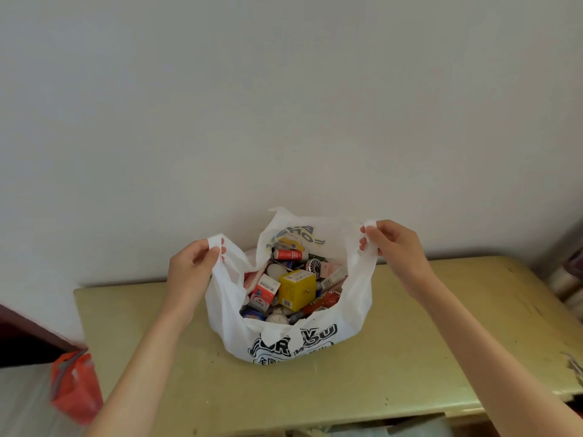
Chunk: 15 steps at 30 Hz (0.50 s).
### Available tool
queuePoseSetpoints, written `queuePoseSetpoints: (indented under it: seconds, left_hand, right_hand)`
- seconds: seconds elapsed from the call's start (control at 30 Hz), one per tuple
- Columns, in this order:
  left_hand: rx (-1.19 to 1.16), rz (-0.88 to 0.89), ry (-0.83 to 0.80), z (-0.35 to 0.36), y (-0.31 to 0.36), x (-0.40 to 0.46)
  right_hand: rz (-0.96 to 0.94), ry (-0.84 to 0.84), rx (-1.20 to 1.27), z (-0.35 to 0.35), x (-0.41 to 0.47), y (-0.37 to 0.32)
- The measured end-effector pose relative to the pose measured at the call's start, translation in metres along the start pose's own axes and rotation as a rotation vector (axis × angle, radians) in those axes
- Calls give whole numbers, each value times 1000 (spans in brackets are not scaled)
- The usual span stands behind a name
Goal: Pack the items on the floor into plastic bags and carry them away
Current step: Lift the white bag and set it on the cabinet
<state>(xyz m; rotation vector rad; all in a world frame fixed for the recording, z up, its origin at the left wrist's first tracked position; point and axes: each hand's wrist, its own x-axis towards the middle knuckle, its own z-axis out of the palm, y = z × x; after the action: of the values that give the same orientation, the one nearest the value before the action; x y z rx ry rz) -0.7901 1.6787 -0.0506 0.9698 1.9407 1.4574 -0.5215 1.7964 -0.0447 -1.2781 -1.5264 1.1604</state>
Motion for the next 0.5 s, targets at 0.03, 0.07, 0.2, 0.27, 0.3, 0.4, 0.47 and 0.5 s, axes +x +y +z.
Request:
queuePoseSetpoints:
  seconds: [0.03, 0.07, 0.2, 0.27, 0.3, 0.4, 0.47, 0.5]
  left_hand:
    - [0, -4, 5, -1, 1, -7]
    - [3, -20, 8, -3, 3, -15]
    - [47, -73, -3, -7, 8, -44]
    - [197, -23, -1, -7, 6, -58]
    - [368, 39, 15, -7, 5, -62]
    - [780, 287, 133, -6, 8, -70]
    - [782, 445, 107, 2, 14, -78]
    - [754, 530, 70, 9, 14, -84]
  right_hand:
    - [-25, -6, -50, -2, -5, 1]
    - [-45, -11, -118, -5, -10, 3]
    - [-117, -1, -306, -18, -35, 11]
    - [-141, 17, -367, -25, -48, 14]
    - [-158, 28, -408, -30, -54, 15]
    - [-274, 54, -628, -46, -78, 25]
    - [-330, 85, -777, -57, -101, 30]
    - [-341, 111, -824, -64, -115, 32]
